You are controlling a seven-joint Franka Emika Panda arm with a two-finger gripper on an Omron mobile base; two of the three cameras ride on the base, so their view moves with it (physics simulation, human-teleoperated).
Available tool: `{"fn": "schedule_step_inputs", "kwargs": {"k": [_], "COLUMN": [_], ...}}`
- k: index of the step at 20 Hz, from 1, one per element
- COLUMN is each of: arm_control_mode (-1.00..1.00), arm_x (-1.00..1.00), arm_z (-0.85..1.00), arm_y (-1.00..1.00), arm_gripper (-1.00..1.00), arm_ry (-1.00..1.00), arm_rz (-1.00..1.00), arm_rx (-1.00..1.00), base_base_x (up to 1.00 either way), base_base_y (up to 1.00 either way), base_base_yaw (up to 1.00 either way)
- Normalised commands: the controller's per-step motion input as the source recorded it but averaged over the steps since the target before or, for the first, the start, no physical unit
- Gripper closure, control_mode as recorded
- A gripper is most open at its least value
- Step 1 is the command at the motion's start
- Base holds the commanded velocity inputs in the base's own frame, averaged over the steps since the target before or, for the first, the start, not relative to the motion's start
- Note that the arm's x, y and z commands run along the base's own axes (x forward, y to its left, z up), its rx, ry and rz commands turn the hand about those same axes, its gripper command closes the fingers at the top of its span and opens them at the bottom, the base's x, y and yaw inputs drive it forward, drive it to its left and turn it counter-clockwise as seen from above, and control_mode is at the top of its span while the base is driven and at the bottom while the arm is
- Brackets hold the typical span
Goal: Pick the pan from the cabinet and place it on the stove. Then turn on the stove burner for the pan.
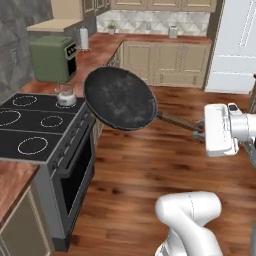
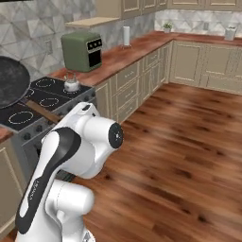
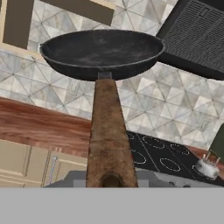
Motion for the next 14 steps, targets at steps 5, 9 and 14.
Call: {"fn": "schedule_step_inputs", "kwargs": {"k": [5, 9, 14], "arm_control_mode": [1.0, 1.0, 1.0], "arm_x": [0.0, 0.0, 0.0], "arm_z": [0.0, 0.0, 0.0], "arm_y": [0.0, 0.0, 0.0], "arm_gripper": [1.0, 1.0, 1.0], "arm_ry": [0.0, 0.0, 0.0], "arm_rz": [0.0, 0.0, 0.0], "arm_rx": [0.0, 0.0, 0.0], "base_base_x": [0.22, -0.02, -0.02], "base_base_y": [0.16, 0.27, 0.39], "base_base_yaw": [0.32, 0.32, 0.36]}}
